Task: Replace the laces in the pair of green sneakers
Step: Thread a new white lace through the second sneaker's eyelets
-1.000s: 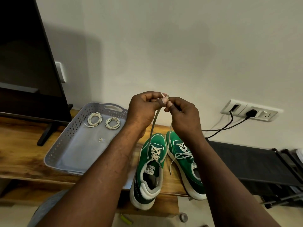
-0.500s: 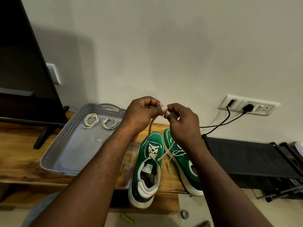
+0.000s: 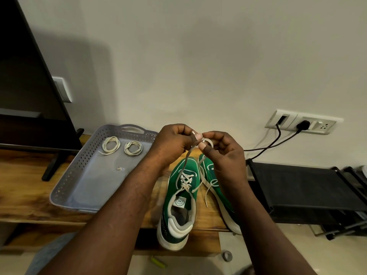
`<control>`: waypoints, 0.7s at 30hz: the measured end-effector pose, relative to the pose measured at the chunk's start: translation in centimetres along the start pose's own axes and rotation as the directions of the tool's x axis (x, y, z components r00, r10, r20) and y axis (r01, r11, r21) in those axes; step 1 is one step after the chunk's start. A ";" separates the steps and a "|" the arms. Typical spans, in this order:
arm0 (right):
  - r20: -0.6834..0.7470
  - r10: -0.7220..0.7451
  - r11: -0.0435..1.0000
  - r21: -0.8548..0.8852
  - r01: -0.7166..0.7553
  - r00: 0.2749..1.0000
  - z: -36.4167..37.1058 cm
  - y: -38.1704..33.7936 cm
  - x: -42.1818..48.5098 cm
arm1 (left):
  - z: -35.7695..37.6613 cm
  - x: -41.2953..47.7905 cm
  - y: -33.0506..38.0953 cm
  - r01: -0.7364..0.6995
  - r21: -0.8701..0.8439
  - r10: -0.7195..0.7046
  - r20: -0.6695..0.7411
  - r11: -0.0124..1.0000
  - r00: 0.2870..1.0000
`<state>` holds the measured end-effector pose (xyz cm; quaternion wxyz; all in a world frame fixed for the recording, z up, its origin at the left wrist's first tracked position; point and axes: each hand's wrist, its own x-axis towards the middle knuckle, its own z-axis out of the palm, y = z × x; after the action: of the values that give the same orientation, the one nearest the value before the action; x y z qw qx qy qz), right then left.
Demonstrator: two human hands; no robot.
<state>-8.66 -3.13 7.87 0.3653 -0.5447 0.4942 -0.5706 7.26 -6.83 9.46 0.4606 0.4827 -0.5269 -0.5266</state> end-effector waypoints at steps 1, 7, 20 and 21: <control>-0.039 -0.012 1.000 -0.005 0.012 0.999 0.0 0.1 -0.1 | 0.0 0.0 -0.1 0.015 -0.016 -0.015 0.014 1.000 1.000; -0.186 0.103 0.976 0.209 -0.063 0.977 0.4 0.8 -0.1 | 0.9 -0.3 -0.2 0.088 -0.250 -0.089 0.007 0.964 0.996; -0.202 0.036 0.944 -0.316 -0.100 0.979 -2.8 4.1 -1.3 | -0.9 -0.7 -1.5 -0.120 0.692 -0.024 0.195 0.711 0.981; -0.079 -0.059 0.816 -0.579 0.002 0.995 -3.3 4.3 -1.2 | -1.1 -0.9 -1.5 -0.140 0.756 -0.108 0.269 0.640 0.957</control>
<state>-12.29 -2.52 3.75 0.1503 -0.6103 0.6518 -0.4245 8.45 -6.01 8.05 0.1345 0.5451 -0.7658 -0.3134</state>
